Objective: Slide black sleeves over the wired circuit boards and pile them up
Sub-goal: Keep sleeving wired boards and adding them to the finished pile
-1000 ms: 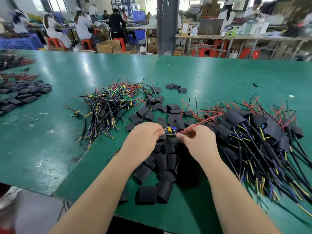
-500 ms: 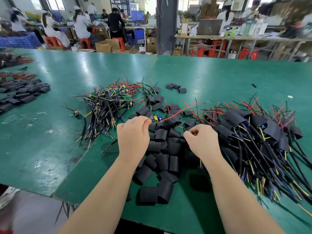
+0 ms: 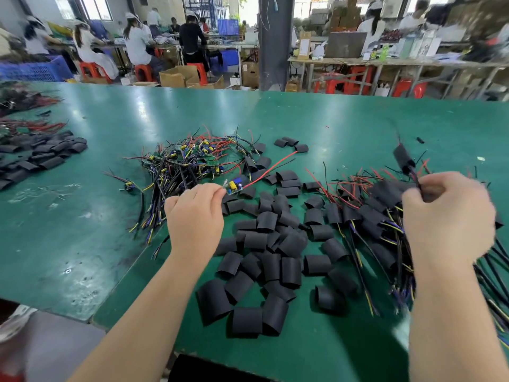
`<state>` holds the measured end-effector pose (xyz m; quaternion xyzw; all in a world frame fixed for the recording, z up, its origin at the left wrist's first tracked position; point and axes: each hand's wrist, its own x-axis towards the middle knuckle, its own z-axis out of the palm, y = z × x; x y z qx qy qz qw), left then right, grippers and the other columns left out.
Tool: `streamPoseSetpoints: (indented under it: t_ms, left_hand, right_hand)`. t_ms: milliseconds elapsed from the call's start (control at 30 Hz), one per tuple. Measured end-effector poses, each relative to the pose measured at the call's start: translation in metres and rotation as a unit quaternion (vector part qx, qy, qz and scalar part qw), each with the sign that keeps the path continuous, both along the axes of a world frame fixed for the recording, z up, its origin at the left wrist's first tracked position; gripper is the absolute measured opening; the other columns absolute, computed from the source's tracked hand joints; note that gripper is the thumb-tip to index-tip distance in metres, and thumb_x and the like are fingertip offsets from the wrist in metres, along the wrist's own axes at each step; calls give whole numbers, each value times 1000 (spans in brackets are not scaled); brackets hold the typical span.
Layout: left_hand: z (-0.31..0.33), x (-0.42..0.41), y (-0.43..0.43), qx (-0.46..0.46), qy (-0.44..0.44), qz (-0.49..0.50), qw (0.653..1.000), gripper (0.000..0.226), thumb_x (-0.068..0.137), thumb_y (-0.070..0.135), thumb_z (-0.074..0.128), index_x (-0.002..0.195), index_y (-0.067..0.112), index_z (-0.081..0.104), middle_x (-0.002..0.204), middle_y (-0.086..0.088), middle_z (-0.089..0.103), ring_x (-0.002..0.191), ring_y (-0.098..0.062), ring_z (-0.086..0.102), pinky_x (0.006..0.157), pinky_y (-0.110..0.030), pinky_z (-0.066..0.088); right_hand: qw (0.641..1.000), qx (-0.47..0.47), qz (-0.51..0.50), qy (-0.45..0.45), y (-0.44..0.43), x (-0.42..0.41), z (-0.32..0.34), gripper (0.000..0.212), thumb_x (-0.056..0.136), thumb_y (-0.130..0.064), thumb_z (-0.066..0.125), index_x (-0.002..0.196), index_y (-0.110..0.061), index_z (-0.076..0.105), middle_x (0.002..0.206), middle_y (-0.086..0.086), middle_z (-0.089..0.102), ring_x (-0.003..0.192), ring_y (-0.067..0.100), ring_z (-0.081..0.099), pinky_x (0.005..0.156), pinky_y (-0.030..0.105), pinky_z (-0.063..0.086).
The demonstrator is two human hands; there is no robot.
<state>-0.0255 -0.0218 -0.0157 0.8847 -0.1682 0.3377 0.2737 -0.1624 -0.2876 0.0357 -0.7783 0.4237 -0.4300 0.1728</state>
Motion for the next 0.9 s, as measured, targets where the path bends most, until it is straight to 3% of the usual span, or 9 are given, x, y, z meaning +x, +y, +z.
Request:
streamPoseSetpoints:
  t_ms: [100,200,300,400,533,633,733,833,900]
  left_hand:
    - [-13,0,5,21,-28,0,999,26,95,27,48,87,15,70,79,2,70,68,-24,63,73,-35,28]
    - [-17,1,6,36,-56,2,998,29,96,28,46,86,16,70,77,4,69,66,-24,62,73,-35,28]
    - [-18,-1,5,45,-66,4,997,28,95,28,46,86,17,70,75,4,68,65,-24,61,73,-37,28]
    - [-21,-3,6,48,-67,-4,997,26,95,27,48,86,17,70,75,5,68,66,-24,61,73,-37,28]
    - [-20,-5,8,38,-60,1,997,27,95,27,47,85,17,70,75,5,68,66,-24,60,72,-36,27]
    - [-19,-5,9,14,-42,2,999,28,94,28,46,86,17,70,79,5,69,69,-24,62,73,-35,26]
    - [-18,-5,9,1,-36,-4,999,22,92,24,51,85,15,70,79,3,70,69,-24,63,74,-36,27]
    - [-19,-6,7,-4,-33,-13,999,14,89,18,59,84,14,71,79,3,70,69,-26,63,75,-36,28]
    - [-19,-6,7,-10,-33,-18,999,15,90,19,57,84,14,70,79,3,70,67,-25,62,75,-36,27]
  right_hand:
    - [999,-18,14,36,0,-1,1,27,77,-10,62,101,-19,71,113,17,55,98,39,53,86,44,40]
    - [993,-38,113,24,13,10,-1,23,78,-6,59,97,-13,71,103,16,64,96,34,57,86,34,37]
    - [969,-27,229,82,38,29,-14,20,81,-5,59,94,-12,73,97,12,70,93,30,62,86,29,40]
    - [933,-10,293,207,59,48,-38,24,87,-19,59,109,-16,69,111,11,65,102,32,59,91,36,46]
    - [907,-24,254,334,65,59,-60,50,92,-47,53,137,-27,47,133,7,51,121,33,42,98,41,37]
    - [904,-15,275,327,62,62,-64,36,95,-42,52,130,-37,55,132,0,54,119,32,43,96,40,35]
    - [907,27,323,270,60,65,-62,23,90,-23,63,111,-29,68,118,2,56,112,27,50,94,37,39]
    - [918,58,362,154,60,64,-59,17,77,-4,74,91,-13,71,103,2,48,95,19,54,83,10,36]
    - [926,74,359,90,60,62,-57,16,74,-7,80,88,-12,72,100,1,47,87,12,50,75,-1,29]
